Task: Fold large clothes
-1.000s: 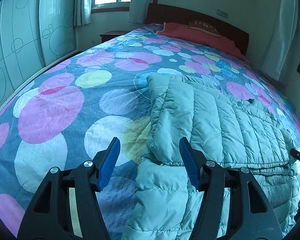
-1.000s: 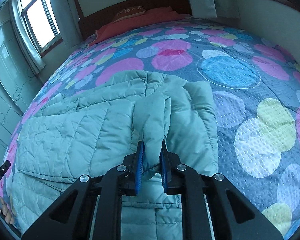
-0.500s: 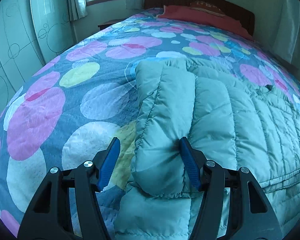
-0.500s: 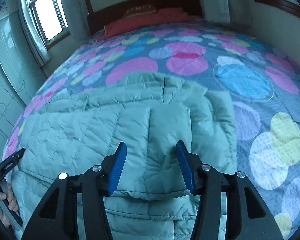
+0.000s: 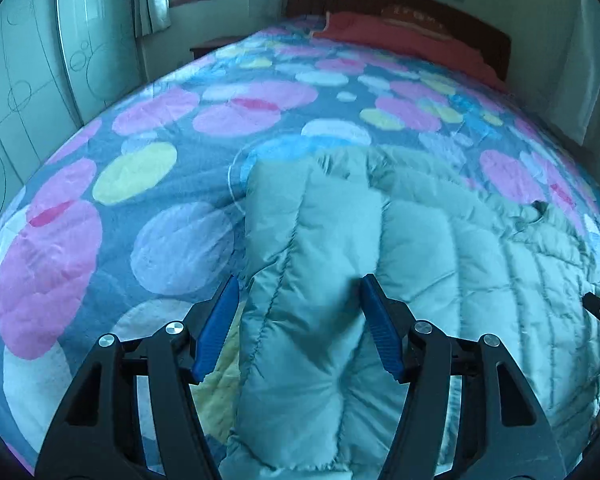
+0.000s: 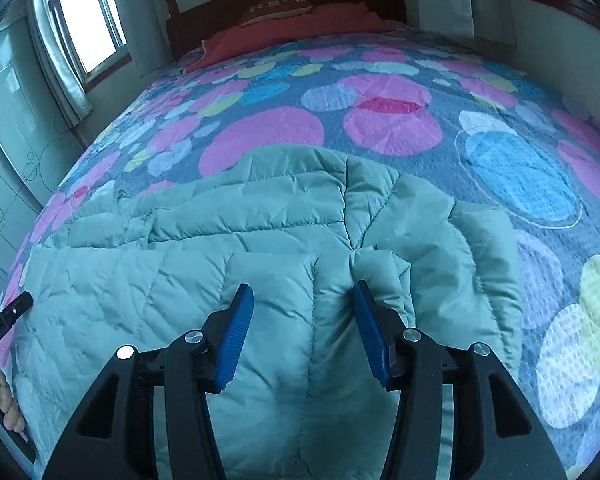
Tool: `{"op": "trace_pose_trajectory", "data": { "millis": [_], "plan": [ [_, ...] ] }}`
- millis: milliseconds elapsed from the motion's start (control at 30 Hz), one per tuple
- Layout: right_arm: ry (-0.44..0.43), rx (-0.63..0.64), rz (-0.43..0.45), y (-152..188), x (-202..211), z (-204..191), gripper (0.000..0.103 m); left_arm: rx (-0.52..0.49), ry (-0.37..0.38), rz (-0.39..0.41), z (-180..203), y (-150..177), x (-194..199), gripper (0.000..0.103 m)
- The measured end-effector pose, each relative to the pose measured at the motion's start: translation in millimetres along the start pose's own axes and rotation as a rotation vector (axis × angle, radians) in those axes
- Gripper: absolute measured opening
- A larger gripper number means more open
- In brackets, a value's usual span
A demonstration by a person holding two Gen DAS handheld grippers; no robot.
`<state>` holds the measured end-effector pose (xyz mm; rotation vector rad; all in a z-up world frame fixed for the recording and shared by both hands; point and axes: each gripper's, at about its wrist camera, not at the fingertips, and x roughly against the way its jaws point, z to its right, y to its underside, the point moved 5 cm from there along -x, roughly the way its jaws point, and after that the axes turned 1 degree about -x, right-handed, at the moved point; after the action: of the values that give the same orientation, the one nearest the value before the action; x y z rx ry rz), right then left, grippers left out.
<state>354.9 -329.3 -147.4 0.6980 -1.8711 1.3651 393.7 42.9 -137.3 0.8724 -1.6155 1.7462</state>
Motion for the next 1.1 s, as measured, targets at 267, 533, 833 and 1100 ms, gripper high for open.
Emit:
{"op": "trace_pose_trajectory", "data": {
  "millis": [267, 533, 833, 1100],
  "plan": [
    [0.022, 0.016, 0.043, 13.2, 23.7, 0.5, 0.054, 0.075, 0.023, 0.020, -20.1, 10.7, 6.6, 0.064],
    [-0.015, -0.005, 0.020, 24.4, 33.1, 9.5, 0.059, 0.086, 0.039, 0.006, -28.3, 18.4, 18.6, 0.069],
    [0.012, -0.096, 0.017, 88.7, 108.6, 61.9, 0.059, 0.175, 0.027, 0.021, -82.7, 79.7, 92.4, 0.069],
    [0.039, -0.189, -0.028, 179.9, 166.2, 112.9, 0.059, 0.326, 0.021, -0.001, -128.0, 170.7, 157.3, 0.069]
  ]
}}
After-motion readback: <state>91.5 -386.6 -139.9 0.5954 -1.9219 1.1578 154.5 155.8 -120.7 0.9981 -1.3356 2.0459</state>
